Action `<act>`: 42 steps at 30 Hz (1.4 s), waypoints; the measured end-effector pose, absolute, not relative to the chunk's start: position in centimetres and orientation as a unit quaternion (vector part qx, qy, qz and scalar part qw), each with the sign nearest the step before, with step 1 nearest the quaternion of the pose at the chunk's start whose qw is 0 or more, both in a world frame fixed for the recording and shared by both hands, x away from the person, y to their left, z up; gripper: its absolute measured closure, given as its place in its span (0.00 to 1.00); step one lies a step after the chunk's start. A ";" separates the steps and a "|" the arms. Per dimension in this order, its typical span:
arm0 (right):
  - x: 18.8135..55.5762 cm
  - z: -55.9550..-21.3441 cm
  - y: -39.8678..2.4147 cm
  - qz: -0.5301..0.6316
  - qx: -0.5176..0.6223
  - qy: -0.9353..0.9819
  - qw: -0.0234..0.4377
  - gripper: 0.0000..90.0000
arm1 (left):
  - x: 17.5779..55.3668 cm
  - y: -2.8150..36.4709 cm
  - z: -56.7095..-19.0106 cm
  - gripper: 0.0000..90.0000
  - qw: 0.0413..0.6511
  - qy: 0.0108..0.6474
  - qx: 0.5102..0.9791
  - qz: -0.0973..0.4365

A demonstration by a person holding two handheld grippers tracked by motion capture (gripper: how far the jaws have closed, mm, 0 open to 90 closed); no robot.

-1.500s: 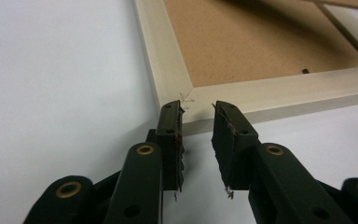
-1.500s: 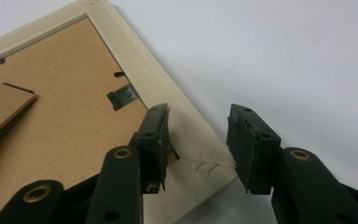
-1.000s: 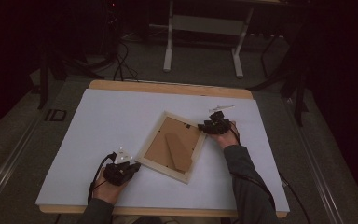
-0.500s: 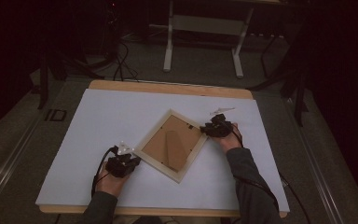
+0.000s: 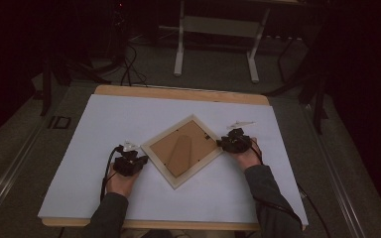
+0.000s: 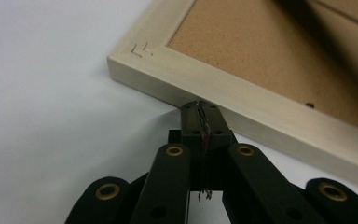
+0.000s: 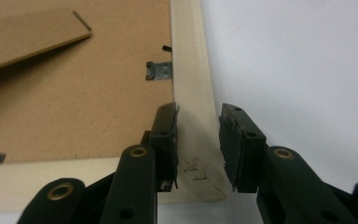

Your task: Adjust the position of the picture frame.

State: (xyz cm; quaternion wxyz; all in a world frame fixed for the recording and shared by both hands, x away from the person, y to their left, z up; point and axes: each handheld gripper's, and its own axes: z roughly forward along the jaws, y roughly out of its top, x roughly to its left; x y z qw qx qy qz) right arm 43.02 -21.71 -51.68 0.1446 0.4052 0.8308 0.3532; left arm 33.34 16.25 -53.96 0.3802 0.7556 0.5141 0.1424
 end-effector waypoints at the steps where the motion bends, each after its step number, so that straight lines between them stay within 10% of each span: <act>1: 42.8 -51.7 -21.7 0.354 0.406 0.830 0.145 0.75 | 33.5 16.3 -54.0 1.00 0.384 0.516 0.753 0.142; 22: 40.8 -51.0 -22.5 0.397 0.417 0.806 0.135 0.73 | 34.8 16.7 -53.5 1.00 0.386 0.526 0.743 0.149; 29: 41.9 -51.1 -22.9 0.380 0.426 0.809 0.139 0.99 | 32.2 16.1 -53.1 1.00 0.400 0.511 0.748 0.139; 42: 41.7 -53.0 -23.2 0.360 0.441 0.813 0.123 1.00 | 31.8 14.5 -53.5 1.00 0.363 0.505 0.771 0.135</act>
